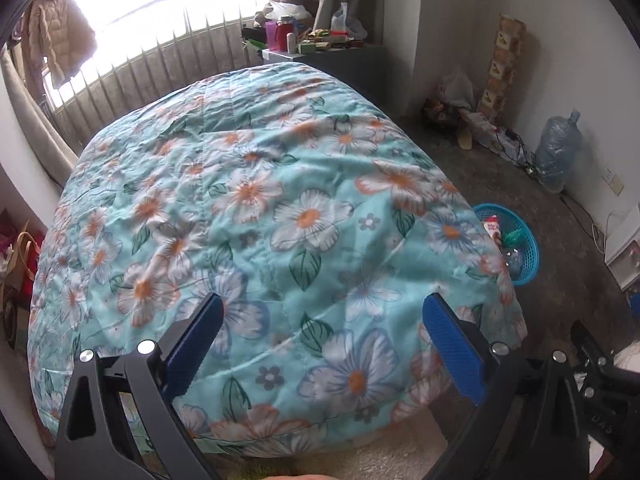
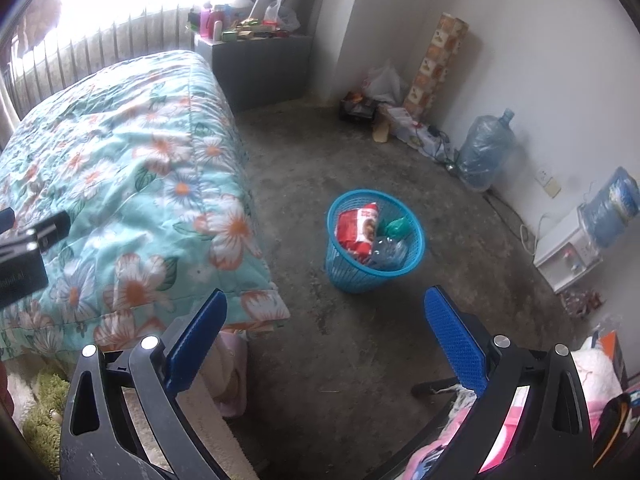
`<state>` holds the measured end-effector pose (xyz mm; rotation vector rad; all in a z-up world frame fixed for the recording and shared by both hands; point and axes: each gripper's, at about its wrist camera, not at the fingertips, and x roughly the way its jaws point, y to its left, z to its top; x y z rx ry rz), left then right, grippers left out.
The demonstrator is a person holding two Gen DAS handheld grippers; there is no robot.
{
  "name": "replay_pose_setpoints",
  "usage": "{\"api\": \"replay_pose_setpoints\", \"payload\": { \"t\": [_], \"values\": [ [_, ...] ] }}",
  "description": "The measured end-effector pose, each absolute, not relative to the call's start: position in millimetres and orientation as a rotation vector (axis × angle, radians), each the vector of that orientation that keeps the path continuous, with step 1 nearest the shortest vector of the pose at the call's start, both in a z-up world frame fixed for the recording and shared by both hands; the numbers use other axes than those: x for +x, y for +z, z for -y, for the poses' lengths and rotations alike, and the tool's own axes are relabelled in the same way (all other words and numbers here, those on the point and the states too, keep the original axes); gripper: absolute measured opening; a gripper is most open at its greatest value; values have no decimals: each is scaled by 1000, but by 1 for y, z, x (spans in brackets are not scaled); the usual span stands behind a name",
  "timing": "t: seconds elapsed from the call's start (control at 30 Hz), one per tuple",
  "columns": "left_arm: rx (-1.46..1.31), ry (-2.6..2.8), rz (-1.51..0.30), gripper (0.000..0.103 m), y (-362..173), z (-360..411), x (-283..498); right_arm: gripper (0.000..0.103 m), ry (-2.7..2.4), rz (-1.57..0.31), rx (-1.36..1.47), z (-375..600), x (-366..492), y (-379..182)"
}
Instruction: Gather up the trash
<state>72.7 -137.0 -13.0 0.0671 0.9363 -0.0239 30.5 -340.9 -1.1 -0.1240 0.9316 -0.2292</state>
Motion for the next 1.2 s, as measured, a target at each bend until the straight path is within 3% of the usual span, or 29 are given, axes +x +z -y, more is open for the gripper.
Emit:
{"api": "replay_pose_setpoints", "payload": {
  "t": [1.2],
  "values": [
    [82,-20,-991,97,-25,136,71,95,-254,-912,-118,355,27,3]
  ]
}}
